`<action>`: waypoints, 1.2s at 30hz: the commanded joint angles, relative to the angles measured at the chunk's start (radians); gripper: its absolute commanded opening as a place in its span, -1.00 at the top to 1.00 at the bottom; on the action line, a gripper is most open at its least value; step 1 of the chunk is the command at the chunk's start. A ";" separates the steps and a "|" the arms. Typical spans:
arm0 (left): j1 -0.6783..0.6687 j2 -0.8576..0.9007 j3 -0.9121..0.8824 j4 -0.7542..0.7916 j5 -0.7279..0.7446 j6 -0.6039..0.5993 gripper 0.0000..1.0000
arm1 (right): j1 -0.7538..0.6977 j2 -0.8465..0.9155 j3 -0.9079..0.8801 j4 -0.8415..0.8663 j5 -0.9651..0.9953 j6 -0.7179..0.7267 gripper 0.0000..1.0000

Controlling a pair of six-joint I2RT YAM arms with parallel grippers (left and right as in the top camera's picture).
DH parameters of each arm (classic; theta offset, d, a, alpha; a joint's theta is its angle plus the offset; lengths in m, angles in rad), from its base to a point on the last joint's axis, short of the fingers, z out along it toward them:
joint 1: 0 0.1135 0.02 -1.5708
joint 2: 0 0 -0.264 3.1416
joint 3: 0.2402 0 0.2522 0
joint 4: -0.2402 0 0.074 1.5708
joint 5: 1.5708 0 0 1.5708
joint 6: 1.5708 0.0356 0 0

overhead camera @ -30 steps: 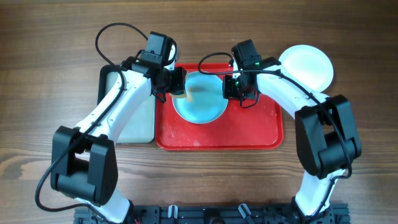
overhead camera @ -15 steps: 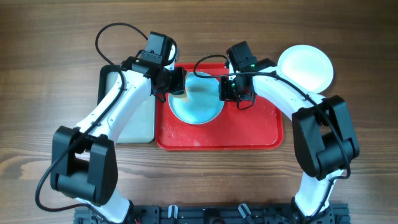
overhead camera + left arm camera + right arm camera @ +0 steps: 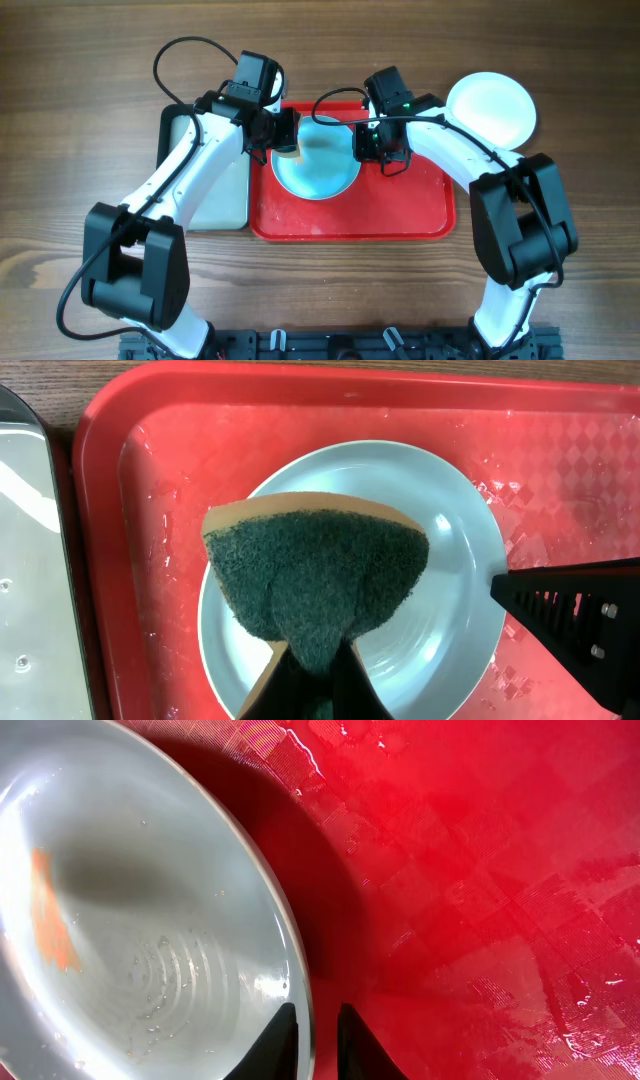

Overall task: Clean dirty plates on tray and stack at the side
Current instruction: 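Scrub the light-blue plate with the sponge held in the left gripper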

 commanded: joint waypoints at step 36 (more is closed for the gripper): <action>-0.007 0.005 0.011 0.000 0.012 -0.006 0.92 | 0.045 0.014 -0.034 0.046 0.101 0.022 0.85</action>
